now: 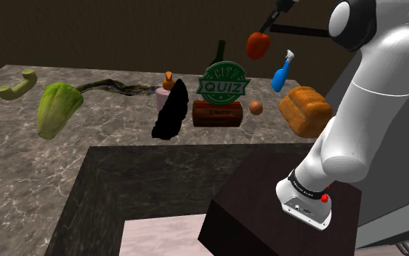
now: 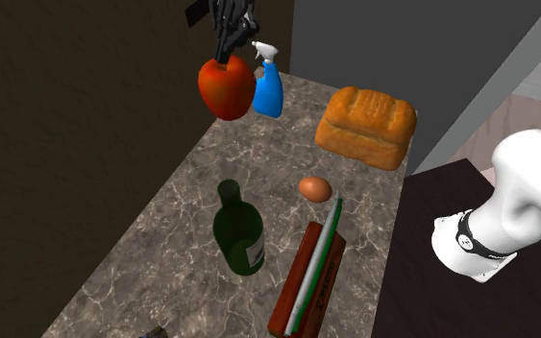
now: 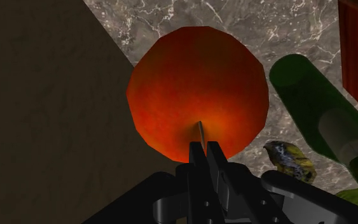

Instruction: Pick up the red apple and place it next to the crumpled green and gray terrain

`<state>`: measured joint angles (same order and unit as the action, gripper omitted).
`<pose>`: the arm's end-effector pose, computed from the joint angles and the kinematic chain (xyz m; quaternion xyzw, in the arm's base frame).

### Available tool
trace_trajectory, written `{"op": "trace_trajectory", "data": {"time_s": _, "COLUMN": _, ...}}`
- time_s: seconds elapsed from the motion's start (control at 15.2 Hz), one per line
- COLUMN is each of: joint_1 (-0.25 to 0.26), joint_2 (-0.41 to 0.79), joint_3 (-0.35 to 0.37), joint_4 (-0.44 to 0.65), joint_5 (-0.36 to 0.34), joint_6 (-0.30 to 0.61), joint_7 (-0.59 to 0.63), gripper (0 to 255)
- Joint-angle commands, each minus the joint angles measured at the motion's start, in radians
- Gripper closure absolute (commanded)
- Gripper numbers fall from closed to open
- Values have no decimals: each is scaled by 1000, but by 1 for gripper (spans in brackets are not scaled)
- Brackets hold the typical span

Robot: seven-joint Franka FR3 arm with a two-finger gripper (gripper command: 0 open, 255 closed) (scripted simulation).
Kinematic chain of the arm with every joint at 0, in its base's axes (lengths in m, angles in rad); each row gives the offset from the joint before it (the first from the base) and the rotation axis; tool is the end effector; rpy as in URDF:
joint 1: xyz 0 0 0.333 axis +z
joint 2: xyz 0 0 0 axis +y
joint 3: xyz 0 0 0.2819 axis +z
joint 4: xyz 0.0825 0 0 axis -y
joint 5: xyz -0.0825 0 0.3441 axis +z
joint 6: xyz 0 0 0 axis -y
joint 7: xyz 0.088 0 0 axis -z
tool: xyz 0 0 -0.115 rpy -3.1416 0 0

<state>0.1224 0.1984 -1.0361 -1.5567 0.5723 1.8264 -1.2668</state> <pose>0.4202 -0.3923 0.5607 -0.9677 -0.1351 -0.2124 0.0168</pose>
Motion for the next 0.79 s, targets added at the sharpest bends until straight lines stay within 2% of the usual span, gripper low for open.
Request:
{"op": "trace_trajectory", "data": {"time_s": 0.0, "joint_1": -12, "joint_2": 12, "joint_3": 1, "joint_4": 30, "joint_5": 8, "joint_6": -25, "joint_7": 3, "gripper": 255}}
{"op": "trace_trajectory", "data": {"time_s": 0.33, "joint_1": 172, "joint_2": -154, "joint_3": 21, "joint_4": -106, "joint_5": -167, "joint_6": 99, "joint_7": 178, "gripper": 255}}
{"op": "trace_trajectory", "data": {"time_s": 0.53, "joint_1": 234, "joint_2": -235, "joint_3": 68, "joint_4": -168, "joint_5": -262, "joint_6": 156, "joint_7": 289, "gripper": 255}}
{"op": "trace_trajectory", "data": {"time_s": 0.73, "joint_1": 269, "joint_2": -290, "joint_3": 129, "joint_4": -215, "joint_5": -333, "joint_6": 200, "joint_7": 392, "gripper": 255}}
